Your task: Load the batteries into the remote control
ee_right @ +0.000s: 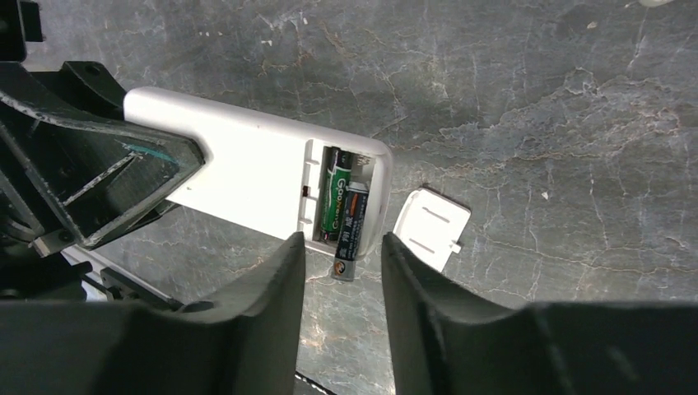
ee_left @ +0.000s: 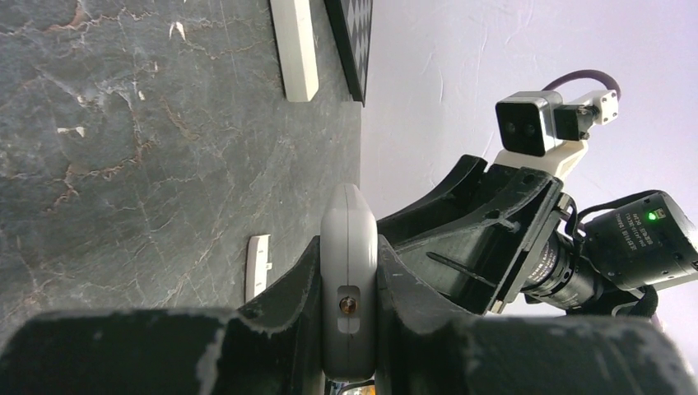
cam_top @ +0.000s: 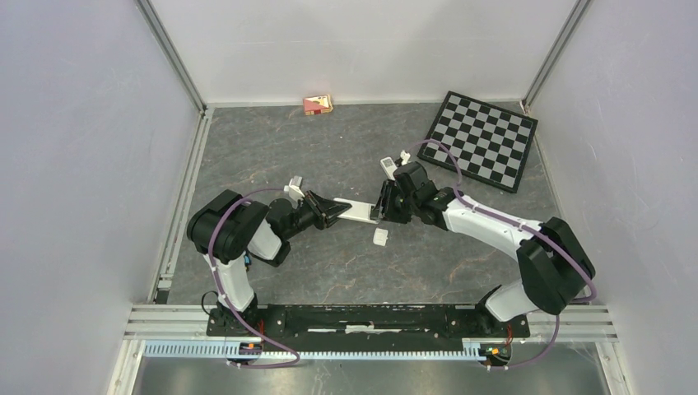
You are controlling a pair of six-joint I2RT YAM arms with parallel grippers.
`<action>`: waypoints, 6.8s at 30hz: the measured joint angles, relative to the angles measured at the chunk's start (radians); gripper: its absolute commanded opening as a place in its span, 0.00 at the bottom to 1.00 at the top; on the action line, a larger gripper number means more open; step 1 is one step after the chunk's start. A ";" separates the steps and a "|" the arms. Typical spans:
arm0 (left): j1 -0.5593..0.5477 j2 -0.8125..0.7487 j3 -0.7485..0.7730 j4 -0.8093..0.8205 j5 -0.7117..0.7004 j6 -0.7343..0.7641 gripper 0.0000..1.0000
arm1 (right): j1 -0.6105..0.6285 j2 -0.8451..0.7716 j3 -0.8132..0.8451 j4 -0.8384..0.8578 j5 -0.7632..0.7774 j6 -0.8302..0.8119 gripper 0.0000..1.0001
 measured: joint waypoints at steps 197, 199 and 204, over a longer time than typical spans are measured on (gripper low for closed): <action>0.000 -0.391 0.113 -0.607 0.498 -0.061 0.02 | -0.127 -0.310 -0.277 0.285 -0.833 -0.553 0.44; 0.000 -0.394 0.113 -0.608 0.498 -0.061 0.02 | -0.127 -0.309 -0.277 0.287 -0.834 -0.553 0.41; 0.000 -0.398 0.113 -0.597 0.499 -0.066 0.02 | -0.128 -0.309 -0.277 0.294 -0.834 -0.554 0.41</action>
